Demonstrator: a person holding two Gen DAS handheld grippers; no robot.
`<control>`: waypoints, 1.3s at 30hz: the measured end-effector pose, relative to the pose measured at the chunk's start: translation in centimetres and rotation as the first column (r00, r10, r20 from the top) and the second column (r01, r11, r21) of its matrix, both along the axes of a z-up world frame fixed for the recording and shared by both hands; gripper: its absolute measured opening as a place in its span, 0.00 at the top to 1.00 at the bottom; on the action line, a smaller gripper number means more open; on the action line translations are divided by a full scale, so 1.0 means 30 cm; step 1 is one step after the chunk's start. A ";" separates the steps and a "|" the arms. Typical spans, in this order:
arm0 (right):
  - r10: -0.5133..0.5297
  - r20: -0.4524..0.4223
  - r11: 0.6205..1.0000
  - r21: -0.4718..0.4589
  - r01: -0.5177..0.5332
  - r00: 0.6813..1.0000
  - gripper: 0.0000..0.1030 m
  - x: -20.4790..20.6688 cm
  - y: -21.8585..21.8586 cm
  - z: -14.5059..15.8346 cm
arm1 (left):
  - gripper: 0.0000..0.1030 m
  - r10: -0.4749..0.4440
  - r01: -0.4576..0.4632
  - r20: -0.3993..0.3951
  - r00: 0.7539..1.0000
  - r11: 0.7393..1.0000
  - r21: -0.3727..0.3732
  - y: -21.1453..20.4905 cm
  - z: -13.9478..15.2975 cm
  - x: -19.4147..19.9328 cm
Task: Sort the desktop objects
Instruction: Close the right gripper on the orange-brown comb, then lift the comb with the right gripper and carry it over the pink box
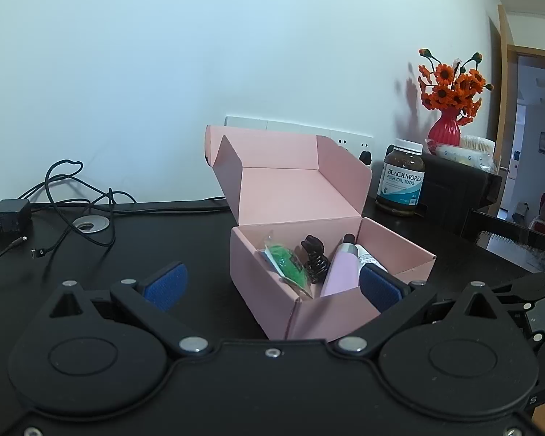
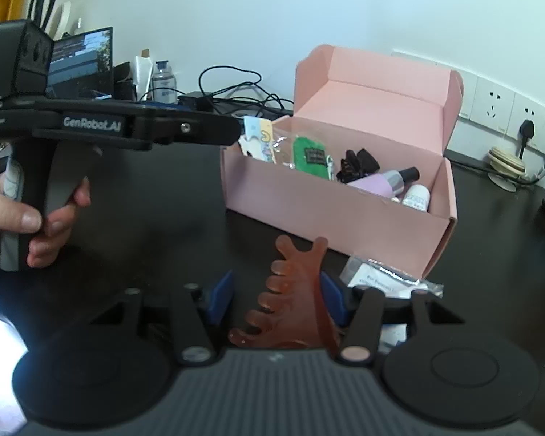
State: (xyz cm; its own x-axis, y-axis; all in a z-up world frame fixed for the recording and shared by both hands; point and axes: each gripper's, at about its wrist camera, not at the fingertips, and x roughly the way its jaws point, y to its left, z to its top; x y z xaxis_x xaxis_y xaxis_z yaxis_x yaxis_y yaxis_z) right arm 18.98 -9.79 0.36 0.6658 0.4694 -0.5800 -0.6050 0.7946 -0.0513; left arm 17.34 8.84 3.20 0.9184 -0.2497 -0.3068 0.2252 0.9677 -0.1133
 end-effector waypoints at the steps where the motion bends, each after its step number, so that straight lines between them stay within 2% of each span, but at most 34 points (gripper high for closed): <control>1: -0.001 -0.004 1.000 0.003 0.001 1.000 0.50 0.002 -0.002 0.000 | 0.00 0.000 0.000 0.001 1.000 1.000 0.001 -0.001 0.000 0.000; 3: -0.006 0.003 1.000 0.002 0.006 1.000 0.65 0.008 -0.001 0.002 | 0.00 -0.001 0.001 0.002 1.000 1.000 0.003 -0.002 0.000 -0.001; 8: -0.003 0.031 1.000 0.006 0.003 1.000 0.65 -0.002 0.001 -0.003 | 0.00 -0.002 0.002 0.001 1.000 1.000 0.005 -0.002 0.001 -0.002; 14: -0.009 0.038 0.999 0.052 0.007 0.999 0.65 -0.009 -0.015 0.006 | 0.00 -0.001 0.001 -0.002 1.000 1.000 -0.001 -0.001 0.000 0.001; 29: -0.080 0.145 0.984 0.170 0.054 0.986 0.65 -0.038 -0.086 0.107 | 0.00 0.002 -0.002 -0.006 1.000 1.000 -0.013 0.005 -0.002 0.004; 35: -0.113 0.198 0.982 0.170 0.079 0.974 0.65 -0.033 -0.104 0.158 | 0.00 0.003 -0.003 -0.008 1.000 1.000 -0.017 0.007 -0.002 0.005; 39: -0.130 0.237 0.986 0.136 0.100 0.963 0.65 -0.009 -0.115 0.204 | 0.00 0.003 -0.003 -0.009 1.000 1.000 -0.019 0.008 -0.003 0.007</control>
